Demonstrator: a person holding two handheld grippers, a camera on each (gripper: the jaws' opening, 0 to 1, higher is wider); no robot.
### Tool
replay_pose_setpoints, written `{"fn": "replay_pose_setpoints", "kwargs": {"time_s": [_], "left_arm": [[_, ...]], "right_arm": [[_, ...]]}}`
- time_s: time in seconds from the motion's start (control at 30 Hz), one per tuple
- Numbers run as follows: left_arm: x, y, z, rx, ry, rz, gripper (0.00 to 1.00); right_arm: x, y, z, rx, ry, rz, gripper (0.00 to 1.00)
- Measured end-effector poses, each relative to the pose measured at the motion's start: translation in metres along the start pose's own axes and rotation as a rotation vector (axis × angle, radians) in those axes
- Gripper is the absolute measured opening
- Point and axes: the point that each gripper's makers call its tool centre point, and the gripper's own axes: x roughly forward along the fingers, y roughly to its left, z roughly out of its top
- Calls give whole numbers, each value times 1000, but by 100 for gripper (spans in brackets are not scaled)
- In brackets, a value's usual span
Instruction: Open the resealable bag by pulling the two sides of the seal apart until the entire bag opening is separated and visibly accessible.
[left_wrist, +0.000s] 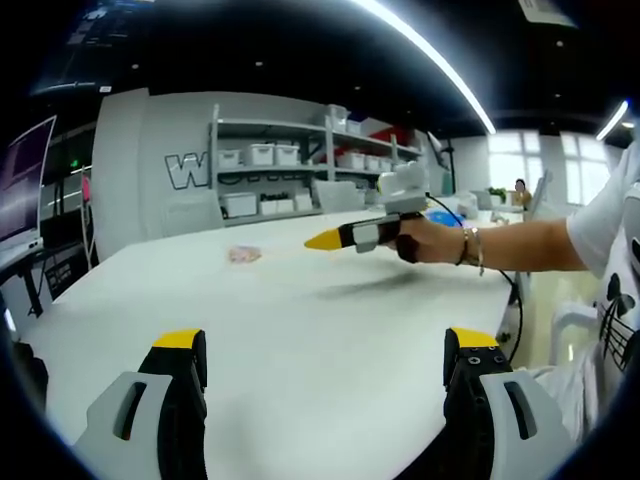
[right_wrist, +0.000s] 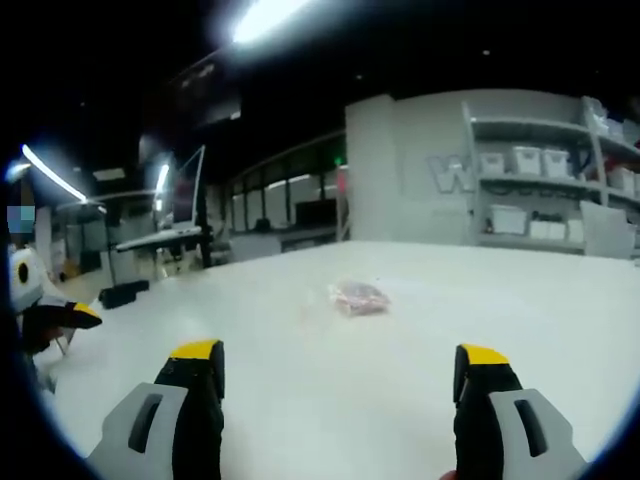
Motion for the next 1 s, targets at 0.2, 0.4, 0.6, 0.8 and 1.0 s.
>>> {"fn": "replay_pose_setpoints", "kwargs": {"time_s": [0.2,0.4,0.6,0.8,1.0], "left_arm": [[1,-2,-2,3,4,-1,97],[0,-3,-2,6,5,-4,97],[-1,-3,-1,9,3,-2,97],[-1,-3,-1,9,3,-3,97],[0,-4,-1,11,4,-4,97]], "right_arm": [[-11,-3,-2,14,-7,-7,96],[-20,-3,-3,15,-18,-12,96],[-28,-3,-5,20,-19,-17,96],[-40,1,-5,18,-31,-14,96],[-50,4,-8,22,-36,-10,96]]}}
